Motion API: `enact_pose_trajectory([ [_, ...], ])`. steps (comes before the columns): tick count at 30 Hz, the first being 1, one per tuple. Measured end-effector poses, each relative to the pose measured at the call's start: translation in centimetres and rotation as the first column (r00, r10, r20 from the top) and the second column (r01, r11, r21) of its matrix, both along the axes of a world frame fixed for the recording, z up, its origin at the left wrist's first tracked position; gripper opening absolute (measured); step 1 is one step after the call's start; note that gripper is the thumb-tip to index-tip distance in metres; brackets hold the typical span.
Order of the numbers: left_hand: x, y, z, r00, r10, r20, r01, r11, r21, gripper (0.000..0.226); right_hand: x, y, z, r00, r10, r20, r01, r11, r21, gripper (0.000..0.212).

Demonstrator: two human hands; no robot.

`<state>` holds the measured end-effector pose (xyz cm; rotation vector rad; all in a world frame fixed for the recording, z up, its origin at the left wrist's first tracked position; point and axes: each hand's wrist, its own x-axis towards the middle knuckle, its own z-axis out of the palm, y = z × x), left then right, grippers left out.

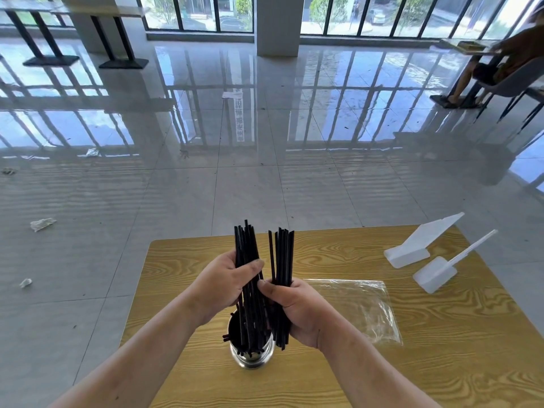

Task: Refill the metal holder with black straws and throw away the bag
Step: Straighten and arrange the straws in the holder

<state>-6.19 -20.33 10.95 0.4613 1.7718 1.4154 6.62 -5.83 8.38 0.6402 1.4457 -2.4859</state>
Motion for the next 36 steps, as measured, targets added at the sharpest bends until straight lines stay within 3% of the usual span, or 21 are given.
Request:
enact_pose_trajectory([
  [3,0.1,0.2,0.0,1.000,0.005,-0.006,-0.005,1.000,0.002,0.028,-0.2,-0.3,0.5,1.000,0.000,0.014,-0.001,0.999,0.043,0.037],
  [6,-0.1,0.2,0.0,0.992,0.060,-0.107,-0.063,0.998,-0.019,0.032,-0.2,-0.2,0.5,0.999,-0.042,0.026,0.040,0.996,0.075,0.033],
  [11,-0.3,-0.9,-0.8,0.912,0.111,-0.395,-0.127,0.992,-0.014,0.035,-0.4,0.7,-0.6,0.941,-0.323,0.095,0.310,0.941,0.136,0.034],
  [15,0.9,-1.5,-2.8,0.863,0.026,-0.505,-0.069,0.996,-0.065,0.041,-0.2,1.2,-1.1,0.910,-0.397,0.118,0.378,0.912,0.156,0.033],
  [18,1.8,-1.5,-4.6,0.872,-0.030,-0.489,-0.042,0.990,-0.135,0.050,-0.4,1.1,-1.0,0.911,-0.399,0.105,0.383,0.912,0.146,0.032],
  [21,2.1,-1.4,-6.4,0.910,-0.088,-0.405,-0.004,0.975,-0.220,0.042,-0.6,1.1,-0.9,0.909,-0.407,0.094,0.393,0.909,0.137,0.031],
  [24,2.1,-1.7,-7.3,0.882,-0.213,-0.419,0.053,0.931,-0.362,0.033,-0.5,1.3,-1.0,0.909,-0.408,0.084,0.394,0.908,0.139,0.031],
  [27,1.8,-1.7,-6.9,0.846,-0.243,-0.475,0.033,0.913,-0.407,0.032,-0.3,1.3,-1.1,0.919,-0.388,0.068,0.377,0.916,0.138,0.032],
  [32,1.3,-1.3,-5.0,0.847,-0.197,-0.494,0.004,0.931,-0.366,0.051,-0.3,1.1,-1.0,0.940,-0.329,0.085,0.318,0.940,0.120,0.030],
  [36,1.2,-0.3,-2.6,0.905,-0.055,-0.421,-0.038,0.978,-0.207,0.070,-0.3,0.2,-0.4,0.994,-0.078,0.071,0.072,0.994,0.087,0.027],
])
